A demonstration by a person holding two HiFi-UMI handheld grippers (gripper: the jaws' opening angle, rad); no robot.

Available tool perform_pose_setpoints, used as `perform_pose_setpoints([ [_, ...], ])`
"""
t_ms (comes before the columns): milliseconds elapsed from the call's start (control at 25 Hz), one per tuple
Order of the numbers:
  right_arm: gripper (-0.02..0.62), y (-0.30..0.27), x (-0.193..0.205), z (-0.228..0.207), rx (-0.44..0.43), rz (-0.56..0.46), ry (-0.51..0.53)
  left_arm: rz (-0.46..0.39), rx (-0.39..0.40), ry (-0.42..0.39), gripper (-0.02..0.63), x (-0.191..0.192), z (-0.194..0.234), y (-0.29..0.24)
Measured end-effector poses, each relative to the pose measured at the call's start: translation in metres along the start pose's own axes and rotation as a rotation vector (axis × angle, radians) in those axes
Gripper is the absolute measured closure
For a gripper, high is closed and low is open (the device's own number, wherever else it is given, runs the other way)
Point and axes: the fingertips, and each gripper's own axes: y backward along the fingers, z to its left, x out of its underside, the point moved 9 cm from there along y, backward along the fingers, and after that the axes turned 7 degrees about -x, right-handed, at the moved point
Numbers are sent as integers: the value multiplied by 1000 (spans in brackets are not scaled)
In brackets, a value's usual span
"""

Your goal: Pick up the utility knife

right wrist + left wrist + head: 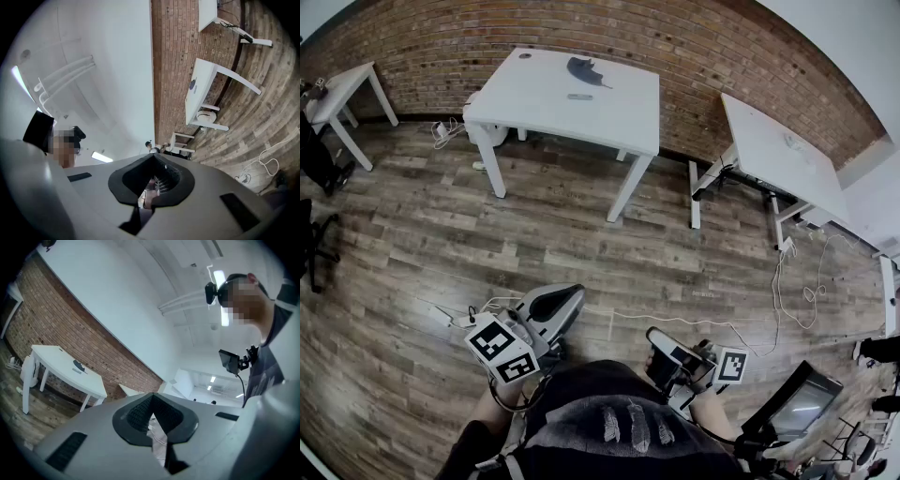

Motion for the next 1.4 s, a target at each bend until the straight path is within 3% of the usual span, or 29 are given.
perform_pose_setpoints([
  [240,597,-31,6,-17,41,-17,-12,-7,22,-7,609,-14,36,7],
  [440,597,-61,12,-23,33,93,-12,-1,-6,1,609,-11,45,18],
  [600,597,-75,1,-22,-45,136,28,10,-34,-7,609,-15,41,20],
  [800,597,-77,-24,-38,-162,130,-5,28,-106,-50,609,-14,30,10],
  [920,597,-75,-46,-43,-212,148,-28,45,-135,-61,609,-14,23,-11],
  [1240,597,-18,-131,-54,-292,23,-7,129,-68,-221,609,-30,-13,-122],
  [1400,597,18,-149,-71,-354,-64,-99,212,-72,-238,609,-13,-33,-157],
])
